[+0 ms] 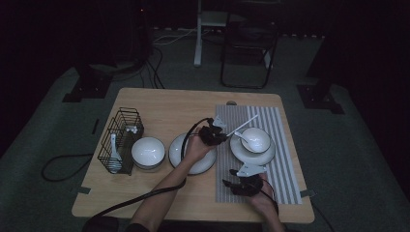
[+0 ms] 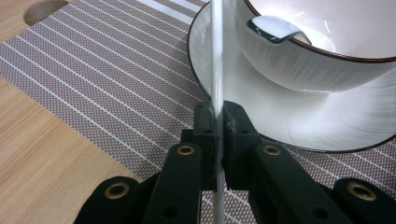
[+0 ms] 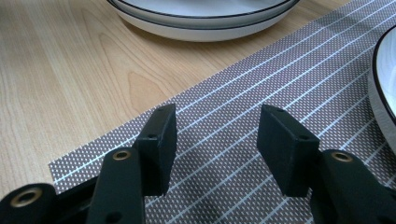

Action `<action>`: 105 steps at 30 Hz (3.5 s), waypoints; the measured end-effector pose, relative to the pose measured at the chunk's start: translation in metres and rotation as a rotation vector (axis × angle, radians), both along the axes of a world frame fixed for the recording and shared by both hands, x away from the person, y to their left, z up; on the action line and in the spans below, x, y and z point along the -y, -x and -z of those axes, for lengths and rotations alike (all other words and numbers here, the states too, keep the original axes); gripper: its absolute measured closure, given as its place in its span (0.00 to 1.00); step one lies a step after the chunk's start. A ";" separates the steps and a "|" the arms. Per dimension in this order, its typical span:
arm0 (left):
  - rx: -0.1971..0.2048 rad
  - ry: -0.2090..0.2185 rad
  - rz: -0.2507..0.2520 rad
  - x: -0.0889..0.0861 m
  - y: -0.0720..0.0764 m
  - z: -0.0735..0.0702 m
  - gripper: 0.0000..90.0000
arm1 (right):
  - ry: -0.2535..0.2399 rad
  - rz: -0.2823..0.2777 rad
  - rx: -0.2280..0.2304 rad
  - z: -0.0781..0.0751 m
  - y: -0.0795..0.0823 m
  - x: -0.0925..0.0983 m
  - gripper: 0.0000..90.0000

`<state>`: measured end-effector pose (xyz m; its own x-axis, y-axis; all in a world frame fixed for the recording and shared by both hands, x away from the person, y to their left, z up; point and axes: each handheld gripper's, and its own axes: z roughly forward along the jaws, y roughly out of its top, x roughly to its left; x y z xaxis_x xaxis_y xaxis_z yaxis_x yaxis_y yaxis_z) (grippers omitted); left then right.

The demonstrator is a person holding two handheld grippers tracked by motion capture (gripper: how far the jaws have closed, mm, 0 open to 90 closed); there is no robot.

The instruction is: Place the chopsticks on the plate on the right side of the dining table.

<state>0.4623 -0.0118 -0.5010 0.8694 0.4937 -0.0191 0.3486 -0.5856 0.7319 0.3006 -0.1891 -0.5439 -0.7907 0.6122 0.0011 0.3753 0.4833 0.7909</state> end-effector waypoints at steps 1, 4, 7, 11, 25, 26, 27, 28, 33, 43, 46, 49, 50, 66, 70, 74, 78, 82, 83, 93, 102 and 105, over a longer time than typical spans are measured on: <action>-0.001 0.004 -0.002 0.001 0.000 0.000 0.95 | -0.001 -0.001 0.000 0.000 0.000 0.000 0.53; -0.001 -0.006 -0.002 0.002 0.000 0.000 0.95 | 0.001 -0.001 0.000 0.000 0.000 -0.001 0.53; -0.006 -0.012 -0.004 0.003 0.000 0.001 0.95 | 0.002 -0.002 0.001 0.000 0.000 -0.001 0.53; -0.017 -0.018 -0.004 0.004 -0.001 0.004 0.95 | 0.001 -0.001 0.001 0.000 0.000 -0.001 0.53; -0.029 -0.015 0.011 0.010 -0.001 0.007 0.95 | 0.006 -0.004 0.001 0.001 0.000 -0.002 0.53; -0.032 -0.016 0.012 0.010 -0.001 0.008 0.95 | 0.007 -0.003 0.000 0.001 0.000 -0.002 0.53; -0.034 -0.017 0.015 0.011 -0.001 0.008 0.95 | 0.009 -0.003 0.000 0.001 0.000 -0.002 0.53; -0.034 -0.021 0.019 0.012 -0.001 0.008 0.94 | 0.011 -0.003 0.000 0.002 0.000 -0.002 0.53; -0.032 -0.013 0.025 0.013 -0.001 0.007 0.93 | 0.012 -0.002 0.001 0.002 0.000 -0.002 0.53; -0.023 0.014 0.022 0.005 0.002 -0.003 0.85 | 0.019 -0.003 0.003 0.002 0.000 -0.002 0.53; -0.021 0.044 0.014 -0.002 0.003 -0.007 0.83 | 0.020 -0.004 0.003 0.002 0.000 -0.002 0.53; -0.014 0.056 0.008 -0.008 0.004 -0.012 0.83 | 0.022 -0.004 0.002 0.002 0.000 -0.002 0.53; -0.014 0.059 0.007 -0.010 0.004 -0.013 0.82 | 0.023 -0.004 0.002 0.002 0.000 -0.002 0.53; -0.030 0.058 0.003 -0.025 0.015 -0.002 0.80 | 0.028 -0.005 0.004 0.002 0.000 -0.003 0.53; -0.033 0.018 0.008 -0.024 0.016 0.003 0.79 | 0.030 -0.005 0.005 0.002 0.001 -0.003 0.53; -0.026 -0.008 0.009 -0.022 0.016 0.007 0.84 | 0.029 -0.004 0.005 0.002 0.001 -0.003 0.53; -0.014 -0.029 0.012 -0.021 0.017 0.008 0.92 | 0.028 -0.005 0.005 0.002 0.000 -0.003 0.53; -0.004 -0.034 0.015 -0.017 0.016 0.009 0.95 | 0.032 -0.004 0.003 0.002 0.001 -0.003 0.53; -0.005 -0.035 0.015 -0.017 0.016 0.009 0.95 | 0.032 -0.004 0.003 0.002 0.001 -0.003 0.53; -0.006 -0.029 0.026 -0.007 0.009 0.010 0.95 | 0.031 -0.001 0.002 0.002 0.000 -0.003 0.53; -0.016 -0.018 0.040 0.003 0.006 0.011 0.95 | 0.031 0.000 0.002 0.002 0.000 -0.003 0.53; -0.015 -0.018 0.042 0.006 0.005 0.011 0.95 | 0.031 -0.001 0.004 0.002 0.000 -0.003 0.53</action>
<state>0.4570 -0.0178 -0.5123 0.8889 0.4575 -0.0241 0.3347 -0.6127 0.7159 0.3003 -0.1862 -0.5461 -0.7910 0.6115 -0.0207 0.3721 0.5076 0.7771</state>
